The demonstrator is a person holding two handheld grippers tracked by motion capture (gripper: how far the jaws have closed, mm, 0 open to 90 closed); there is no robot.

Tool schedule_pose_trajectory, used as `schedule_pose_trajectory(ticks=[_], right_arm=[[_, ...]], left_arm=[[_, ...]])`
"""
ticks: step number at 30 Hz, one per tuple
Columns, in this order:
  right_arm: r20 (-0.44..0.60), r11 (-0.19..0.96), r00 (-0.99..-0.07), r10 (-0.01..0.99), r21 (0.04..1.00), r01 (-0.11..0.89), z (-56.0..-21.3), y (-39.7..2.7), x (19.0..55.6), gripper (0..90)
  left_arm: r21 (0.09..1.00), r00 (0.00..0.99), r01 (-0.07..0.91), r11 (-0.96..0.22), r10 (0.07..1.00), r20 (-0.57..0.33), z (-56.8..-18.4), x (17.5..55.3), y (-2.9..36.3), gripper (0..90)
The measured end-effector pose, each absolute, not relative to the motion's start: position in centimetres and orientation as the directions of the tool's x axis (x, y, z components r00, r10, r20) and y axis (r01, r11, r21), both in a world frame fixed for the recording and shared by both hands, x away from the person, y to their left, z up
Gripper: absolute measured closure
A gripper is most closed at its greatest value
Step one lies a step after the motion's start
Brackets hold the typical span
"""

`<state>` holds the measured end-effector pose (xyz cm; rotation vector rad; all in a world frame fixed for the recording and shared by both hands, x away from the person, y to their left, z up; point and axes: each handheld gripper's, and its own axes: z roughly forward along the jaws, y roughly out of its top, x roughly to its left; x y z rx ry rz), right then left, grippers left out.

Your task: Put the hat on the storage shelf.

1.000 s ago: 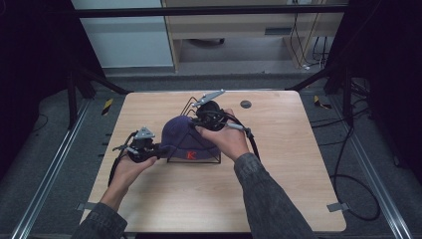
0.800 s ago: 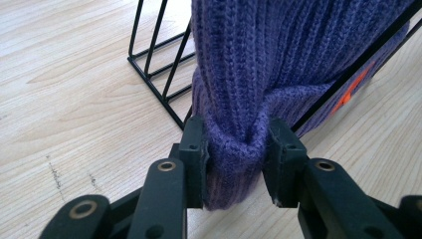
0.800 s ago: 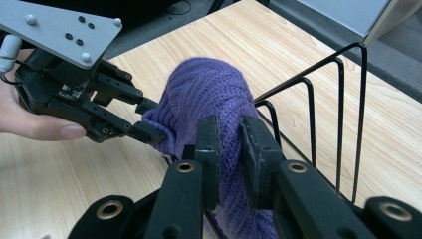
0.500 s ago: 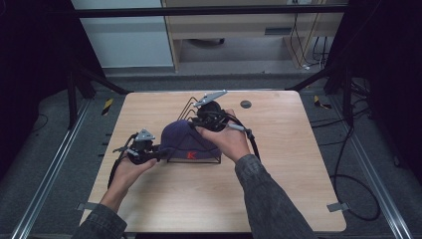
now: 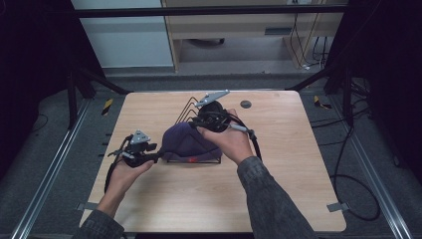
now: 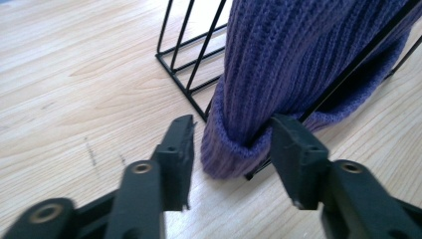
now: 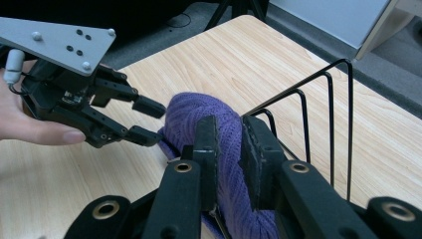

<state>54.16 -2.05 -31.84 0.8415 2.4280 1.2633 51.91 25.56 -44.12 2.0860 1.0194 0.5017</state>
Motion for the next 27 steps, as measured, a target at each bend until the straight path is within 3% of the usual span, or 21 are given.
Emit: schedule_pose_trajectory(ticks=[12,20,27], right_arm=[[0.016,0.442,-0.788,0.616,0.821,0.362,-31.2,-2.9,53.9,73.4],[0.007,0.416,-0.74,0.672,0.824,0.385,-31.1,-4.4,53.6,40.5],[-0.006,0.372,-0.683,0.73,0.842,0.39,-31.4,-7.3,53.2,21.1]], left_arm=[[0.77,0.561,0.511,-0.382,0.827,0.038,-44.7,50.0,26.5,20.9],[0.735,0.508,0.587,-0.34,0.861,-0.008,-46.8,49.8,28.6,5.4],[0.697,0.489,0.624,-0.354,0.873,0.006,-47.9,50.1,29.3,4.9]])
